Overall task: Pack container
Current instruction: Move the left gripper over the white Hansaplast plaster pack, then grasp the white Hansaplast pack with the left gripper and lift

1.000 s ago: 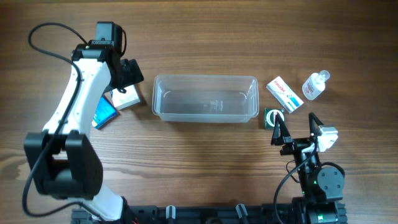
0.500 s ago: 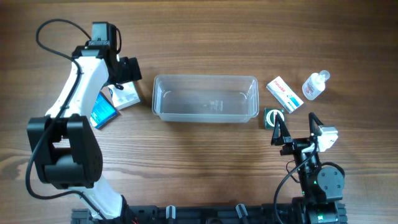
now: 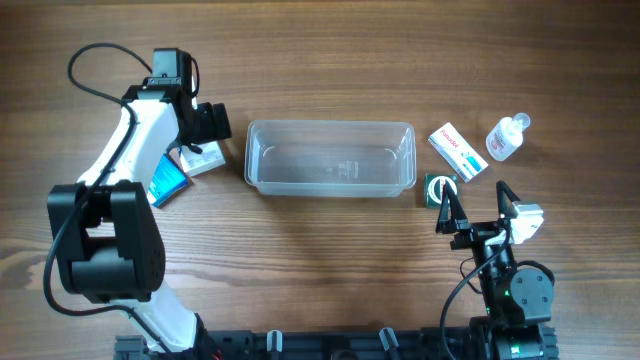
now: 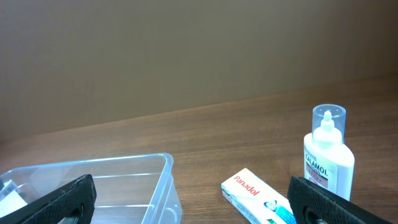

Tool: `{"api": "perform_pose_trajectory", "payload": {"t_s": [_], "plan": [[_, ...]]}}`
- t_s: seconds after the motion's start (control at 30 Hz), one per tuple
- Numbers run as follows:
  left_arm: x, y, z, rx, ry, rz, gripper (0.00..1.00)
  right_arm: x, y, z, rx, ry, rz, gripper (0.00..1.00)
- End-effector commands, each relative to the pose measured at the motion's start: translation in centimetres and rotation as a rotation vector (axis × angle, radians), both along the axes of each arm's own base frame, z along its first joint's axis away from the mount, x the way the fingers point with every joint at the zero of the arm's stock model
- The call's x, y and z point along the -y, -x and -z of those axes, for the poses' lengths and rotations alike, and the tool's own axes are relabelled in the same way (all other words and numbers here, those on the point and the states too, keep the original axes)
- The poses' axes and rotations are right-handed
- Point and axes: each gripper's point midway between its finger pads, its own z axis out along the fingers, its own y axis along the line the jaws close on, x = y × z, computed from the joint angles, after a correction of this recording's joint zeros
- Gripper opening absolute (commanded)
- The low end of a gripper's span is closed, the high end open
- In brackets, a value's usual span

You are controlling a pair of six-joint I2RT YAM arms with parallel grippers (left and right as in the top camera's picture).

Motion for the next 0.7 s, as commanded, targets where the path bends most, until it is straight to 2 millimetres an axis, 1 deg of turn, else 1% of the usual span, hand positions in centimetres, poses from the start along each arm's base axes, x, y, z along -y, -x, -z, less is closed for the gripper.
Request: {"api": "perform_pose_trajectory", "payload": {"t_s": [0.0,0.13,0.3,0.37,0.53,0.67], "plan": [[-0.8,0.3,0.8,-0.015,-0.021,-0.073,1.0,-0.1,0.1,-0.2,0.008,-0.009,-0.011,1.0],[-0.8,0.4,1.5,-0.031,-0.02,-0.076,1.0,-0.1,0.1,-0.2,0.008,-0.009,-0.011,1.0],[-0.8,0.7,4.1,-0.088,-0.022,-0.076,1.0,-0.1,0.1,-0.2,0.008,-0.009,-0.011,1.0],[-0.8,0.7,4.8,-0.101,-0.022,-0.076,1.0,-0.1,0.1,-0.2,0.008,-0.009,-0.011,1.0],[-0.8,0.5,5.0,-0.096,-0.022,-0.075,0.99,-0.2,0.0,-0.1,0.004,-0.008,-0.011,1.0],[-0.8,0.5,5.0,-0.095,-0.023,-0.075,0.91,-0.2,0.0,-0.1,0.004,-0.008,-0.011,1.0]]}}
